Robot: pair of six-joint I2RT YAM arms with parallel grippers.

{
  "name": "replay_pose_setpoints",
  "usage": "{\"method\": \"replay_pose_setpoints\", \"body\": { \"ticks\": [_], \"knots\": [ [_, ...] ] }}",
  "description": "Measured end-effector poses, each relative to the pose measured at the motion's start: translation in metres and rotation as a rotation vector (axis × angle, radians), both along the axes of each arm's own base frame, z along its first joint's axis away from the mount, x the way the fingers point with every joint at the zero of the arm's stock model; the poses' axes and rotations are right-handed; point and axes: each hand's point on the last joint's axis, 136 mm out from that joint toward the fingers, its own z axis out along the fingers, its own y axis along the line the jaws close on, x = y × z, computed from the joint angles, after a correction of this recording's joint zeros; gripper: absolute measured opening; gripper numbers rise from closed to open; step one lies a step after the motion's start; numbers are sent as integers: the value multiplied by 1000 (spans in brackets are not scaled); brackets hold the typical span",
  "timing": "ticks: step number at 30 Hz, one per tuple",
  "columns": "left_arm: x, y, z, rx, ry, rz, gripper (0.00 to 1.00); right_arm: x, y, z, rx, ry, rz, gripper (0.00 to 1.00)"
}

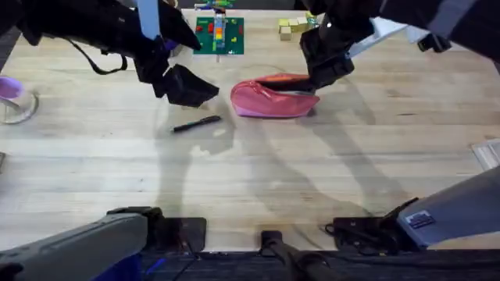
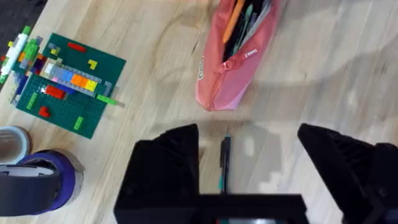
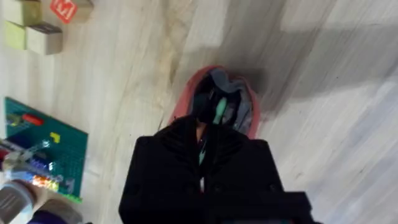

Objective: Unzip the bag, pick up the pens from the table one at a time and place them inside, then zip the bag closed.

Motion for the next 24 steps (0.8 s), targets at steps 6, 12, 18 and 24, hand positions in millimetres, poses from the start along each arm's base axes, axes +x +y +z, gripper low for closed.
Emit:
{"method": "replay_pose_setpoints", "body": {
  "ticks": [6, 12, 18, 24],
  "knots": [
    [0, 0, 0, 0, 0, 0, 993, -1, 6, -15, -12, 35, -1, 34],
    [0, 0, 0, 0, 0, 0, 993, -4, 11, -17, -13, 39, 10, 34],
    [0, 0, 0, 0, 0, 0, 993, -7, 9, -18, -24, 56, 19, 34],
    [0, 0, 0, 0, 0, 0, 993, 0, 16, -16, 1, 24, 23, 34]
  ]
}}
